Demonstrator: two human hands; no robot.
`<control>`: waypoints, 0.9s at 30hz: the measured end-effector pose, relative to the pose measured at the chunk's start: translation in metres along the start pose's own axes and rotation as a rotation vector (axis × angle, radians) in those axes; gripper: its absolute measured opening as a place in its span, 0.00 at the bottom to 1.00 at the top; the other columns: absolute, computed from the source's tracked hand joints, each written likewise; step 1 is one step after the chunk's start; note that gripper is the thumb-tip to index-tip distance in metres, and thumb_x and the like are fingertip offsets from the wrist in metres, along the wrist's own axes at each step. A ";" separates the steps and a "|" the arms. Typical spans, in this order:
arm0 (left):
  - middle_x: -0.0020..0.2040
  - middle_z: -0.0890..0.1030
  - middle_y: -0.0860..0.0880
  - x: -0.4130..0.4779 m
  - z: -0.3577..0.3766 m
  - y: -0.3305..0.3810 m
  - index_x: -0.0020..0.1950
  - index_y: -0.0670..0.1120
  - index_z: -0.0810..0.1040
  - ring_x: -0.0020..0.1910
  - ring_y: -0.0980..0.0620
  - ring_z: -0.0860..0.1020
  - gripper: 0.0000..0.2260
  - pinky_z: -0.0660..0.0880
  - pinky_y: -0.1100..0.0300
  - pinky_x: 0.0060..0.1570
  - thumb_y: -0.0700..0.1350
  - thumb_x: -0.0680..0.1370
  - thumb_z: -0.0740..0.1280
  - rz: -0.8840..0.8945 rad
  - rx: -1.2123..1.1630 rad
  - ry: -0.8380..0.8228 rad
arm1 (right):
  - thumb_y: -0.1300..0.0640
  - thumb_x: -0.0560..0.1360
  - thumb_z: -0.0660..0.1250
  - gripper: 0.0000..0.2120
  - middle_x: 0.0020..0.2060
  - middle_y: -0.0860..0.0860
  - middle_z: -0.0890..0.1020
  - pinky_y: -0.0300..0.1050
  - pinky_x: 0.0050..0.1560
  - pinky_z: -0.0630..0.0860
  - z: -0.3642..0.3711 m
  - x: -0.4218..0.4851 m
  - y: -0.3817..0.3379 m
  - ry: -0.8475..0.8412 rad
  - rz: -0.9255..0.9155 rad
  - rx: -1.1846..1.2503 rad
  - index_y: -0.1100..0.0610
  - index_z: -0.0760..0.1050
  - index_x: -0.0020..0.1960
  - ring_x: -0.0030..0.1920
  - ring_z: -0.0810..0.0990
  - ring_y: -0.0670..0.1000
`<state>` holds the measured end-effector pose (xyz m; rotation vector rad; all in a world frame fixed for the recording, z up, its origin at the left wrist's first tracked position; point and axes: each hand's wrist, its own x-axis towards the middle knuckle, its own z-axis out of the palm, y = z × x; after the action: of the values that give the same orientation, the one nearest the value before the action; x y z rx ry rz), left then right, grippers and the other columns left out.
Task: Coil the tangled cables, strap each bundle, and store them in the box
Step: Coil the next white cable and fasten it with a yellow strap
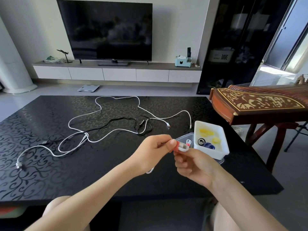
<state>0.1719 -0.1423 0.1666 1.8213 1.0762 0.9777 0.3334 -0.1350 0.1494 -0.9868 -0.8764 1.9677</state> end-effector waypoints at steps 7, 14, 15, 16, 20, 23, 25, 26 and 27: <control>0.26 0.71 0.59 -0.007 -0.003 0.003 0.37 0.45 0.79 0.26 0.61 0.65 0.15 0.60 0.72 0.29 0.47 0.80 0.61 -0.047 -0.011 -0.168 | 0.51 0.67 0.72 0.16 0.27 0.55 0.78 0.35 0.27 0.64 -0.004 0.000 -0.027 -0.110 -0.171 -0.539 0.65 0.79 0.36 0.26 0.70 0.46; 0.28 0.71 0.53 -0.008 -0.001 -0.006 0.38 0.39 0.80 0.26 0.59 0.63 0.15 0.60 0.67 0.28 0.45 0.81 0.62 -0.187 0.027 -0.197 | 0.52 0.79 0.61 0.19 0.31 0.60 0.78 0.57 0.38 0.73 0.000 -0.008 -0.024 0.022 -0.485 -1.277 0.61 0.76 0.34 0.32 0.74 0.53; 0.28 0.71 0.53 -0.008 0.001 -0.007 0.36 0.43 0.79 0.25 0.60 0.63 0.16 0.60 0.68 0.27 0.46 0.81 0.61 -0.207 0.032 -0.203 | 0.51 0.80 0.59 0.20 0.30 0.57 0.78 0.56 0.38 0.72 0.000 -0.011 -0.023 0.039 -0.488 -1.338 0.60 0.74 0.34 0.31 0.73 0.50; 0.27 0.71 0.54 -0.008 0.002 -0.009 0.34 0.46 0.77 0.23 0.60 0.63 0.17 0.60 0.68 0.26 0.46 0.81 0.61 -0.235 0.034 -0.196 | 0.50 0.80 0.56 0.20 0.29 0.54 0.77 0.54 0.39 0.71 0.000 -0.014 -0.021 0.045 -0.494 -1.388 0.58 0.73 0.33 0.32 0.72 0.48; 0.20 0.65 0.56 -0.003 0.004 -0.017 0.30 0.45 0.71 0.20 0.58 0.59 0.19 0.55 0.66 0.23 0.45 0.82 0.59 -0.425 -0.056 -0.170 | 0.43 0.76 0.54 0.19 0.30 0.47 0.76 0.48 0.41 0.69 0.006 -0.023 -0.005 0.061 -0.704 -1.798 0.54 0.74 0.36 0.36 0.71 0.47; 0.20 0.63 0.54 0.003 0.004 -0.019 0.31 0.45 0.71 0.20 0.58 0.56 0.19 0.53 0.66 0.22 0.43 0.82 0.57 -0.618 -0.211 -0.264 | 0.45 0.70 0.72 0.15 0.28 0.49 0.77 0.44 0.33 0.70 0.004 -0.020 0.011 0.129 -0.988 -2.103 0.56 0.78 0.34 0.32 0.74 0.51; 0.20 0.62 0.54 0.008 0.000 -0.020 0.34 0.44 0.69 0.19 0.58 0.55 0.16 0.53 0.67 0.21 0.40 0.81 0.55 -0.732 -0.205 -0.386 | 0.48 0.70 0.73 0.14 0.25 0.49 0.75 0.43 0.29 0.69 -0.001 -0.015 0.018 0.124 -1.141 -2.167 0.56 0.77 0.32 0.29 0.73 0.50; 0.20 0.61 0.54 0.010 -0.004 -0.020 0.35 0.44 0.69 0.19 0.58 0.55 0.14 0.54 0.67 0.21 0.38 0.80 0.54 -0.783 -0.208 -0.448 | 0.49 0.72 0.71 0.14 0.25 0.49 0.75 0.43 0.28 0.69 -0.005 -0.013 0.019 0.111 -1.202 -2.164 0.56 0.77 0.32 0.28 0.73 0.50; 0.21 0.61 0.54 0.013 -0.007 -0.021 0.36 0.44 0.69 0.19 0.58 0.55 0.13 0.54 0.67 0.21 0.38 0.79 0.54 -0.826 -0.228 -0.503 | 0.50 0.74 0.68 0.14 0.26 0.49 0.76 0.44 0.27 0.70 -0.008 -0.011 0.021 0.103 -1.245 -2.134 0.56 0.78 0.33 0.28 0.73 0.50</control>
<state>0.1638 -0.1224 0.1533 1.1512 1.1676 0.1254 0.3385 -0.1529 0.1322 -0.8467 -2.5552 -0.6219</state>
